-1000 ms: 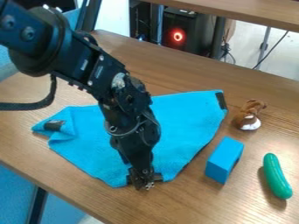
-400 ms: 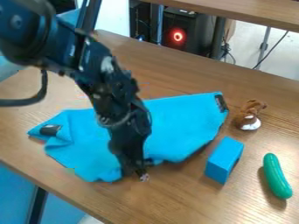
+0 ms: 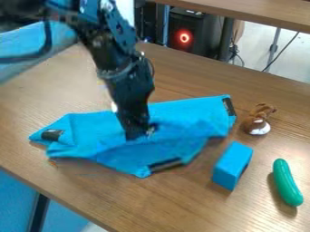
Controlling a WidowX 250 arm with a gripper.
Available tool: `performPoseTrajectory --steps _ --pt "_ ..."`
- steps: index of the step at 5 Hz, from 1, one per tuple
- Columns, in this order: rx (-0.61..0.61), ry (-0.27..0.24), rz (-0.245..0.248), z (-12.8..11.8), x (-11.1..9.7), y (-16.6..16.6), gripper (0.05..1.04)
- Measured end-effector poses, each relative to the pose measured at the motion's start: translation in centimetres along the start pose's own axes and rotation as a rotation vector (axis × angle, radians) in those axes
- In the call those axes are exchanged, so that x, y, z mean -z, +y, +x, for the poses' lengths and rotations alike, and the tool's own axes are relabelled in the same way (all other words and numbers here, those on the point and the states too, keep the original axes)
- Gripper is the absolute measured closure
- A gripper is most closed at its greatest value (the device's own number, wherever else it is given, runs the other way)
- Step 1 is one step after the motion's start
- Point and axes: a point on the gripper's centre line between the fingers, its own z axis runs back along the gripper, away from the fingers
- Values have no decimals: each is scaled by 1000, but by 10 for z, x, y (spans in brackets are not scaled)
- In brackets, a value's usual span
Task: Unfold the cloth from bottom right to top left
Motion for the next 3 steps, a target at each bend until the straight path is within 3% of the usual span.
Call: performPoseTrajectory --steps 2,3 --pt "-40 169 107 7 21 39 1024" --pt "-71 181 132 18 29 57 1024"
